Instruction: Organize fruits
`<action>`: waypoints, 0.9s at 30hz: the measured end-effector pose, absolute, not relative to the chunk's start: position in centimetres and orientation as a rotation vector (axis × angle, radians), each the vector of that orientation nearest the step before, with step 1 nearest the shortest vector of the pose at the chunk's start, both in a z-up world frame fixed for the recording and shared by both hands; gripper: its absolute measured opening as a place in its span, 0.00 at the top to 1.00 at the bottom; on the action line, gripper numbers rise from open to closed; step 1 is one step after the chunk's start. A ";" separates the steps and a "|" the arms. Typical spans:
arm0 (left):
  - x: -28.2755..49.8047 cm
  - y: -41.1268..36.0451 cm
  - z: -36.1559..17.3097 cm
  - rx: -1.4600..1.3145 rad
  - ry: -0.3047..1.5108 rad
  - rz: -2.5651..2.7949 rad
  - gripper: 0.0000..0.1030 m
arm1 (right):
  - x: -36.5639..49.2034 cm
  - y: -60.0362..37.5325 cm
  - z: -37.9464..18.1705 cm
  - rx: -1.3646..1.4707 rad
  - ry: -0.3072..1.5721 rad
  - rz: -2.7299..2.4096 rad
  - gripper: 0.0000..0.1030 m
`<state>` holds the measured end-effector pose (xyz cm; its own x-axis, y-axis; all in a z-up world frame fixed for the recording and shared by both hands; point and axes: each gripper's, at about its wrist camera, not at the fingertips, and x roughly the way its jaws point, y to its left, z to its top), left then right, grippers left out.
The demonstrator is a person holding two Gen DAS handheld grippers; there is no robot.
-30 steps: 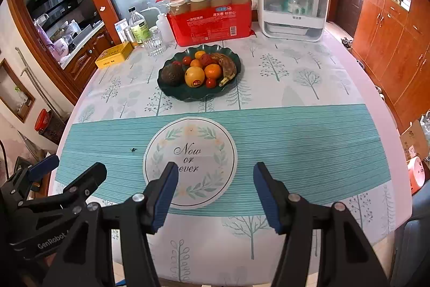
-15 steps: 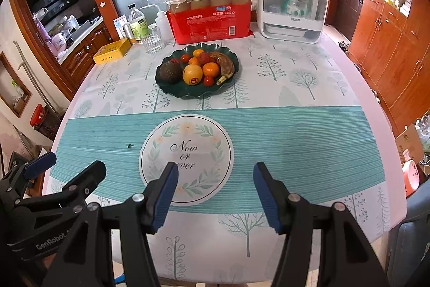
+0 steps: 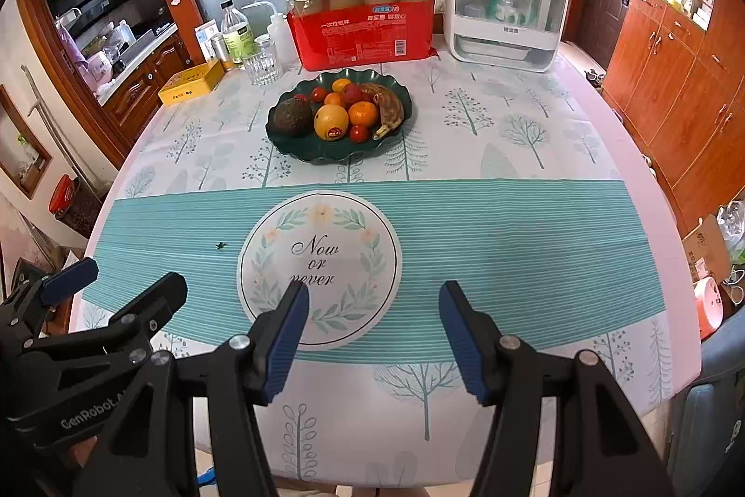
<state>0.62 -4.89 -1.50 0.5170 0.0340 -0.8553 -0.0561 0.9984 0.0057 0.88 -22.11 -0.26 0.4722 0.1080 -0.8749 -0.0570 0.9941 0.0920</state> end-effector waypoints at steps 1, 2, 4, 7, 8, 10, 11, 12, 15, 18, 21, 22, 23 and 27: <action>0.6 -4.9 -1.5 -0.023 1.025 0.054 0.02 | 0.9 -22.1 -0.3 0.052 1.074 0.101 0.43; 0.6 -4.8 -1.5 -0.023 1.025 0.053 0.02 | 0.9 -22.1 -0.3 0.051 1.074 0.100 0.43; 0.6 -4.8 -1.5 -0.025 1.026 0.053 0.02 | 0.9 -22.1 -0.3 0.050 1.074 0.101 0.43; 0.6 -4.7 -1.5 -0.024 1.027 0.052 0.02 | 0.9 -22.1 -0.3 0.050 1.075 0.101 0.43; 0.6 -4.7 -1.5 -0.025 1.027 0.053 0.02 | 0.9 -22.1 -0.3 0.050 1.074 0.102 0.43; 0.5 -4.7 -1.5 -0.024 1.026 0.052 0.02 | 0.8 -22.1 -0.3 0.050 1.074 0.101 0.43; 0.5 -4.7 -1.5 -0.024 1.026 0.052 0.02 | 0.8 -22.1 -0.3 0.050 1.073 0.102 0.43; 0.5 -4.6 -1.5 -0.024 1.027 0.051 0.02 | 0.8 -22.1 -0.3 0.050 1.072 0.102 0.43; 0.5 -4.6 -1.5 -0.025 1.028 0.050 0.02 | 0.8 -22.0 -0.3 0.051 1.074 0.101 0.43; 0.5 -4.5 -1.5 -0.025 1.028 0.051 0.02 | 0.8 -22.0 -0.3 0.050 1.074 0.100 0.43; 0.5 -4.6 -1.5 -0.026 1.027 0.048 0.02 | 0.8 -22.1 -0.3 0.050 1.072 0.099 0.43; 0.5 -4.5 -1.4 -0.028 1.027 0.047 0.02 | 0.8 -22.0 -0.3 0.051 1.072 0.099 0.43; 0.3 -4.5 -1.4 -0.029 1.025 0.047 0.02 | 0.8 -22.0 -0.3 0.051 1.072 0.099 0.43; 0.2 -4.4 -1.3 -0.031 1.025 0.046 0.02 | 0.9 -21.9 -0.3 0.051 1.074 0.098 0.43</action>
